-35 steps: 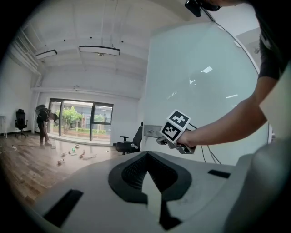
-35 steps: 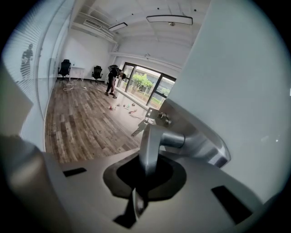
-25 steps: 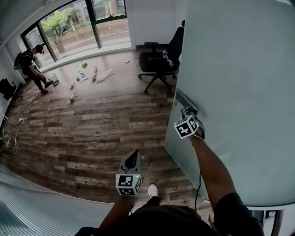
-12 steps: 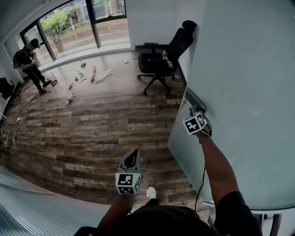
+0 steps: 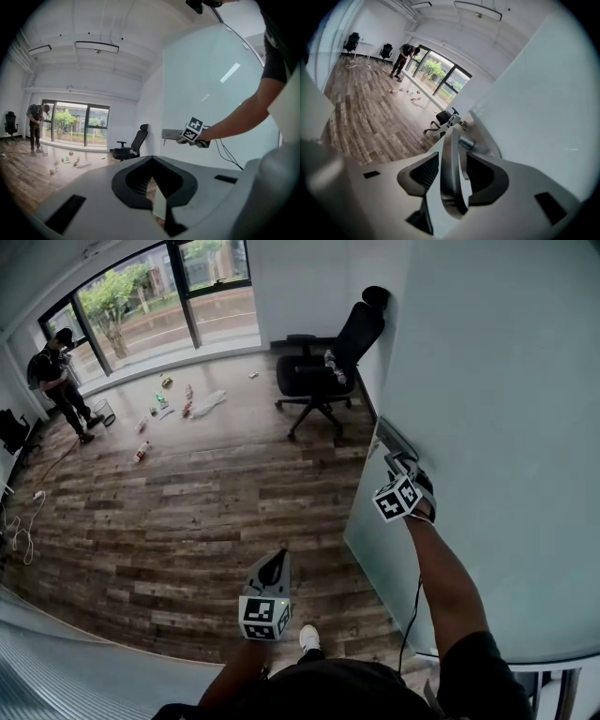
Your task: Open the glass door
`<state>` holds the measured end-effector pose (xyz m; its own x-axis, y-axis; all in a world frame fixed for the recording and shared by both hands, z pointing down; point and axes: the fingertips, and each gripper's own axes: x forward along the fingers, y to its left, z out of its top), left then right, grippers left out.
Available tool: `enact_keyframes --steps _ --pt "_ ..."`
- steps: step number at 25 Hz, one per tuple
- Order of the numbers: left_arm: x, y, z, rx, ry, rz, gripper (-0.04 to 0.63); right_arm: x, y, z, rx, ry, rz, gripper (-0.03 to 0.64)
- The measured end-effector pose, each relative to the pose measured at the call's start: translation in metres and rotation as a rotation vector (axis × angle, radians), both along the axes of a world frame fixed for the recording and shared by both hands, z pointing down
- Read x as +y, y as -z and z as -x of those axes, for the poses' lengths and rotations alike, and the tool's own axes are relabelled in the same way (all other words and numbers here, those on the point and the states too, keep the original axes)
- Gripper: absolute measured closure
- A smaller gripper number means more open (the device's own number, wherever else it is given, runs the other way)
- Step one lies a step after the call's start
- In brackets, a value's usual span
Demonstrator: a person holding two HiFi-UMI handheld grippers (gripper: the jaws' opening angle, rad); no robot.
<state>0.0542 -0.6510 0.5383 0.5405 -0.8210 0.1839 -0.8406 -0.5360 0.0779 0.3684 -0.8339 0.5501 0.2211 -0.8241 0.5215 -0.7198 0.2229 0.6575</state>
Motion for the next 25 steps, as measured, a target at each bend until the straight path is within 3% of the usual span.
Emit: enact_keyframes --steps 3,7,14,19,25 --pt "0.012 0.005 0.004 0.001 -0.002 -0.017 0.594 0.032 0.024 -0.004 -0.009 0.000 -0.169 0.443" --pt "0.024 0.005 0.000 -0.012 0.008 -0.021 0.594 0.074 0.047 -0.003 -0.146 -0.017 -0.305 0.439" --pt "0.109 0.017 -0.015 -0.016 0.045 -0.052 0.594 0.204 0.046 0.029 -0.354 0.045 -0.356 0.440" --pt "0.194 0.012 -0.019 -0.007 0.117 -0.053 0.594 0.321 0.040 0.061 -0.487 0.150 -0.353 0.557" --pt "0.302 0.019 -0.041 -0.002 0.143 -0.077 0.594 0.457 0.045 0.069 -0.604 0.228 -0.388 0.601"
